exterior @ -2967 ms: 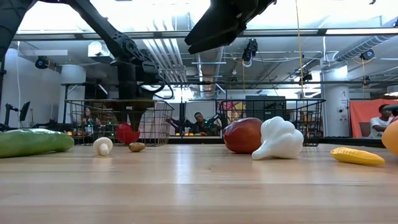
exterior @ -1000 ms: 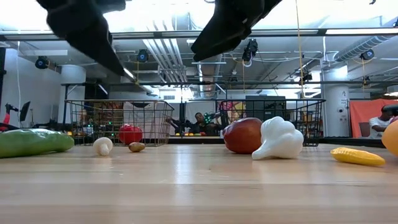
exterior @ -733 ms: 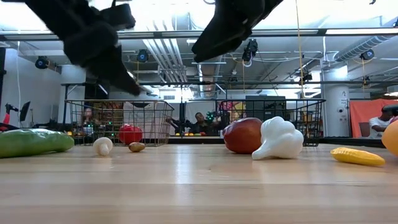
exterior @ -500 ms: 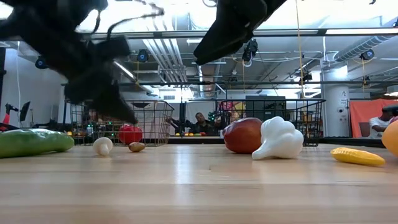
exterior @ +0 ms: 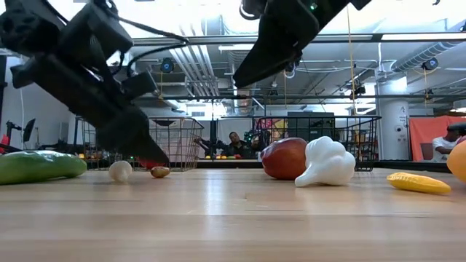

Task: Sort produce into baskets
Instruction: Put the olive into the right wire basket

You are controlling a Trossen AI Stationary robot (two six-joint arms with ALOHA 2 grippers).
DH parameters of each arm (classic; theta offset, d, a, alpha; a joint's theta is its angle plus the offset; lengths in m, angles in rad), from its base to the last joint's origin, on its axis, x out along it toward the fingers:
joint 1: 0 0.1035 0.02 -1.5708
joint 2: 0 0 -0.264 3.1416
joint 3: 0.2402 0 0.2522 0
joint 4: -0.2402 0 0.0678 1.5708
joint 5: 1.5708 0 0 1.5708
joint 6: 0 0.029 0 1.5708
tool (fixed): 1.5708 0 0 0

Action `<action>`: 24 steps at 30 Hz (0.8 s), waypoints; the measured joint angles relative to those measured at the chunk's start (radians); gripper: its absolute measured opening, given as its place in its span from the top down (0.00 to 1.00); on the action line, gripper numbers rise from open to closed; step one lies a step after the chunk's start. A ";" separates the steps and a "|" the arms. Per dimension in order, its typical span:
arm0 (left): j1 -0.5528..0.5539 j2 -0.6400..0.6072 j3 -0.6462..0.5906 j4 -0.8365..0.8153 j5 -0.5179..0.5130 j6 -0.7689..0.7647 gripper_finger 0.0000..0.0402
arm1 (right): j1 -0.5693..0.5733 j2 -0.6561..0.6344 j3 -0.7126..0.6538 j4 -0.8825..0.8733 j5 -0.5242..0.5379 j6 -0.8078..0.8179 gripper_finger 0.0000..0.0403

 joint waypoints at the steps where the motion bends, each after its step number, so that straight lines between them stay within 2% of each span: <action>1: 0.000 0.013 0.000 0.008 0.004 0.000 0.22 | 0.000 0.000 -0.003 0.001 0.002 0.003 0.11; 12: 0.001 0.158 0.047 0.061 -0.007 -0.009 0.23 | 0.000 0.000 -0.007 0.006 0.003 0.005 0.11; 24: 0.003 0.124 0.007 0.052 0.014 -0.096 0.23 | 0.000 0.000 -0.007 0.018 0.003 0.007 0.11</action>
